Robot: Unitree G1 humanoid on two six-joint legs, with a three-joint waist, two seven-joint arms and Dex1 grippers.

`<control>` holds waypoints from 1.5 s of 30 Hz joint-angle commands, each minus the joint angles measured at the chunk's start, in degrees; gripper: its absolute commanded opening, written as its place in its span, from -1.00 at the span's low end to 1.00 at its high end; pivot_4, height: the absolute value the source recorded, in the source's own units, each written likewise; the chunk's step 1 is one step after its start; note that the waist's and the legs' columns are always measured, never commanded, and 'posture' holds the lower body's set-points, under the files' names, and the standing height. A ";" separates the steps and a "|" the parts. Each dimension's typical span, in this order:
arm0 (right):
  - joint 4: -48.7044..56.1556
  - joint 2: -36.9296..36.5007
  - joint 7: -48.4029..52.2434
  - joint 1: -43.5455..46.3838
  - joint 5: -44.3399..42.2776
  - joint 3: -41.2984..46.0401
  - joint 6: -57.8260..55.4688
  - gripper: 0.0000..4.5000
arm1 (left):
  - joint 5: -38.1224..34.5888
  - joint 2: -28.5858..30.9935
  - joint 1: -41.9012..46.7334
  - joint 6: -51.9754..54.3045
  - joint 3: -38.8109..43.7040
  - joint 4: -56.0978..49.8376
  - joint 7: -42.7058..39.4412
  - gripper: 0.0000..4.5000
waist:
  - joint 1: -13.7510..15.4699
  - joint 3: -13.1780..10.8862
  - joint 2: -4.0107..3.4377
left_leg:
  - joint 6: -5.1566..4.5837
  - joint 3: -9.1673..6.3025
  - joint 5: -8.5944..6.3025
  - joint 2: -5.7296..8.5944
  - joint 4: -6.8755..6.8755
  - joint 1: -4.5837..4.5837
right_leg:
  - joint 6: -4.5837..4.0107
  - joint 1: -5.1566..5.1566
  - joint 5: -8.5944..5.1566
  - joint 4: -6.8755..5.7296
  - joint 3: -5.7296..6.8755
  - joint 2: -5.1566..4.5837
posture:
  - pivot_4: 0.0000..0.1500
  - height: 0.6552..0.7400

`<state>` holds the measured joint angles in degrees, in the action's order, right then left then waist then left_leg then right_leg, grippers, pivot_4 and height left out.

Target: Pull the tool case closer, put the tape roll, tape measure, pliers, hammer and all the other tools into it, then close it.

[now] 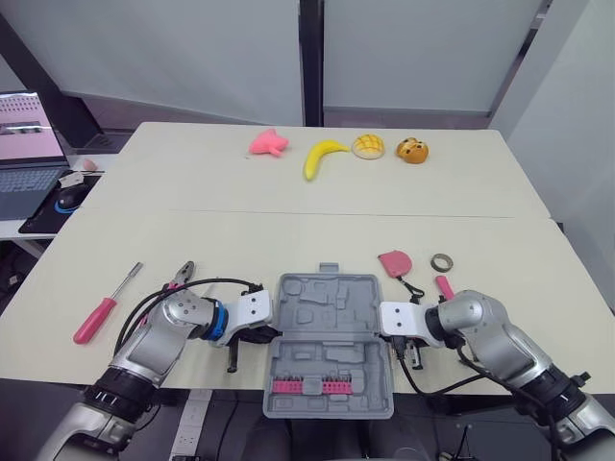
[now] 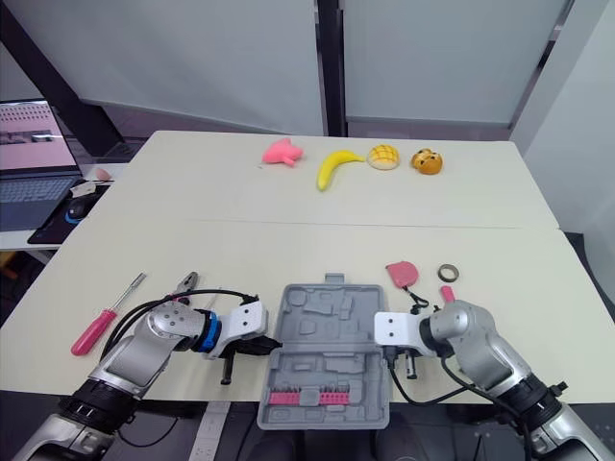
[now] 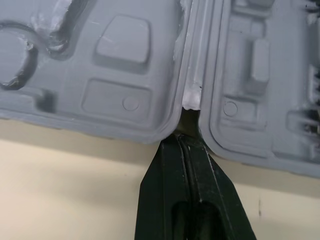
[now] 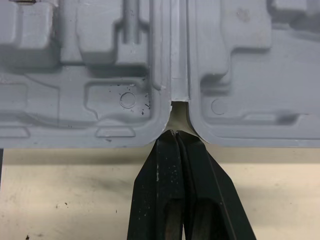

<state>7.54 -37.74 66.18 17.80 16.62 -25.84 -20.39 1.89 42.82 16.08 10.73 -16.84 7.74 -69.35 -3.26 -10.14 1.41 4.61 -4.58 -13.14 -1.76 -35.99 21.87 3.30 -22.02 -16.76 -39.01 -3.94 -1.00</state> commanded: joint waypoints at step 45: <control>-40.66 -24.93 12.22 2.78 -33.05 38.83 7.82 0.99 | -14.23 32.14 13.51 -1.03 34.66 62.59 -7.16 1.00 | -0.20 -0.70 -0.19 | -0.02 0.15 -0.03 -0.02 0.13 0.25 | -0.06 -0.32 -0.14 -0.01 -0.01 -0.04 | 1.00 1.00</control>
<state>-34.02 -62.03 78.69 19.64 -16.48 12.15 -13.62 -12.29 73.88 28.96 10.55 16.69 70.39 -76.00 -3.46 -10.84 1.22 4.59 -4.43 -13.17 -1.78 -35.86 22.11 3.23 -22.33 -16.90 -39.02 -3.95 -1.05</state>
